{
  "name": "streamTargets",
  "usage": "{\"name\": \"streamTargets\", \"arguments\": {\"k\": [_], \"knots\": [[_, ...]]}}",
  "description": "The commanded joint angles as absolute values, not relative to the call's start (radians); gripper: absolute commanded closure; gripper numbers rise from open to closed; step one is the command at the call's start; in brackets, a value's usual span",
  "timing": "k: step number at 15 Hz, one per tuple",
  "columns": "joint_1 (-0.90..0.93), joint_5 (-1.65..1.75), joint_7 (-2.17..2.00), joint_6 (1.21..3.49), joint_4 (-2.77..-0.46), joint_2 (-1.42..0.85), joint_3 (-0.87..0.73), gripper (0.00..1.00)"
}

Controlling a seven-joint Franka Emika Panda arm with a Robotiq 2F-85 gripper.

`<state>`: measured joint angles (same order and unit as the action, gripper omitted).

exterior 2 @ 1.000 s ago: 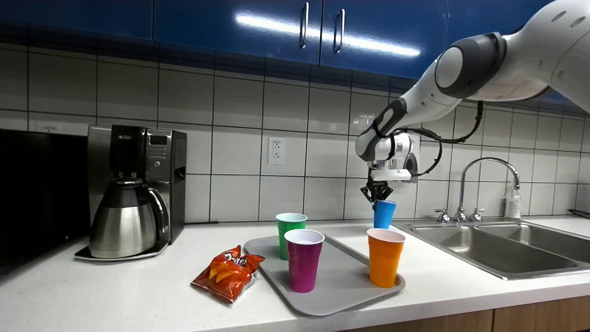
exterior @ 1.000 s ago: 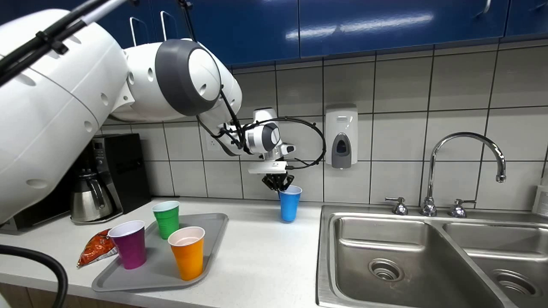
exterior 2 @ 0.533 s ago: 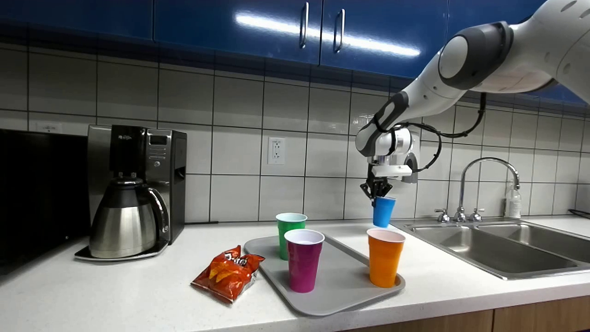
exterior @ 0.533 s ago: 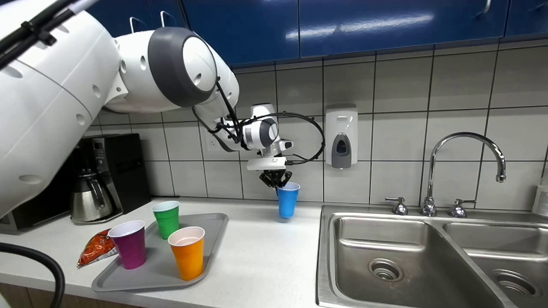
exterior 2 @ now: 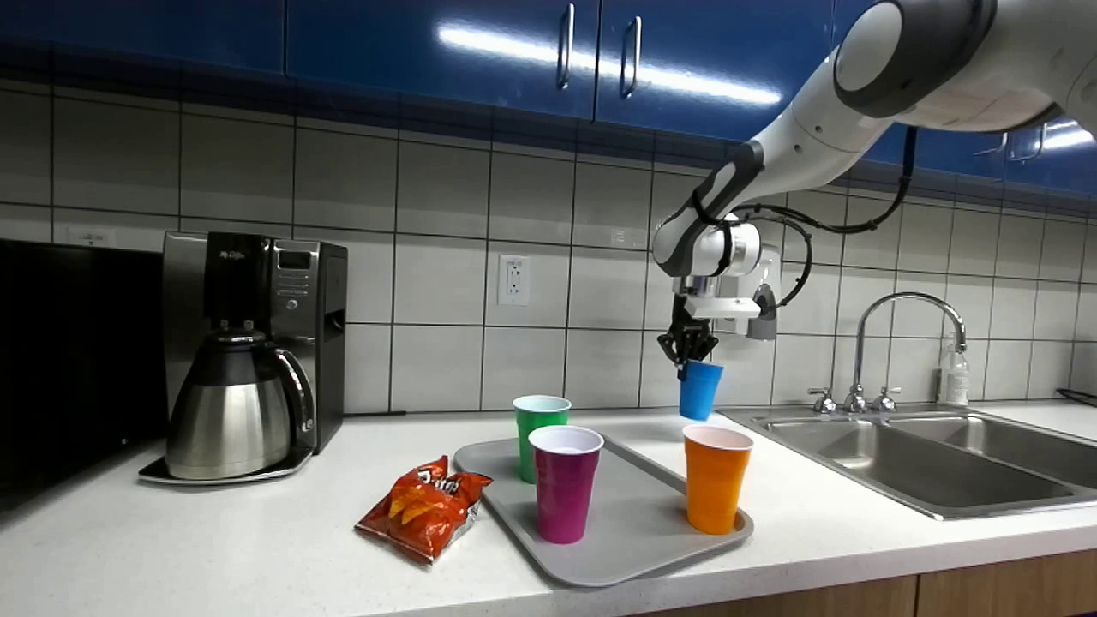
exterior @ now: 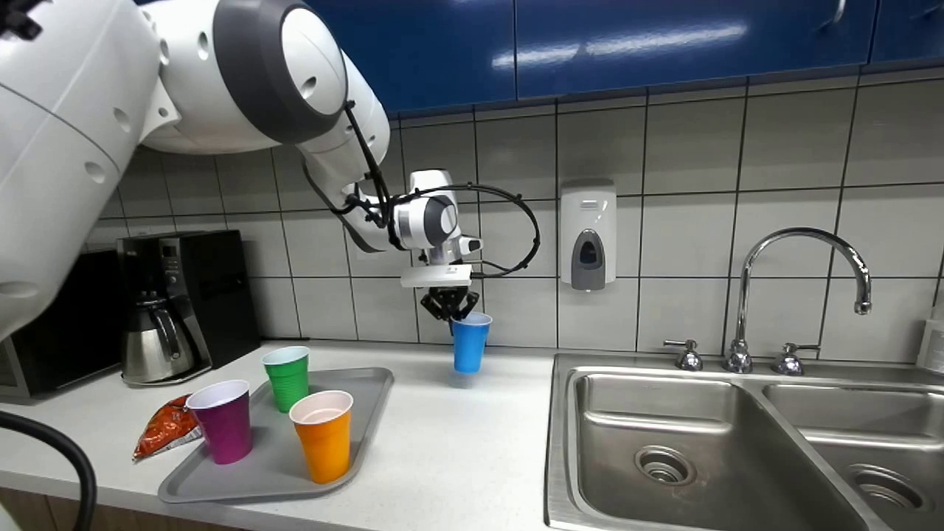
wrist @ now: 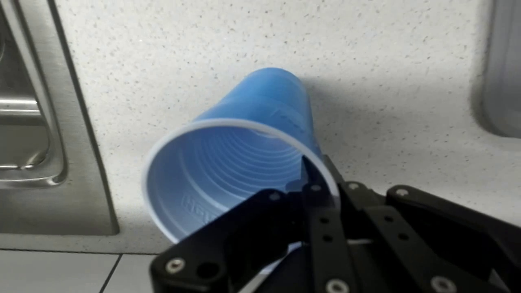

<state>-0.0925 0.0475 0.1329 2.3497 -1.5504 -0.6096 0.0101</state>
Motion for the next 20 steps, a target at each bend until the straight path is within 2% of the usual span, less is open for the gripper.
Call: {"name": "streamTargets", "arguments": {"k": [1,10,20], "knots": [[-0.095,0.009,0.209,2.387,-1.718,-0.483,0.052,0.99],[-0.101,-0.084,0.421,2.408,-1.864,-0.380,0.135,0.99],[-0.112,-0.190,0.713,2.399,-1.906,-0.368,0.190,0.99]]}}
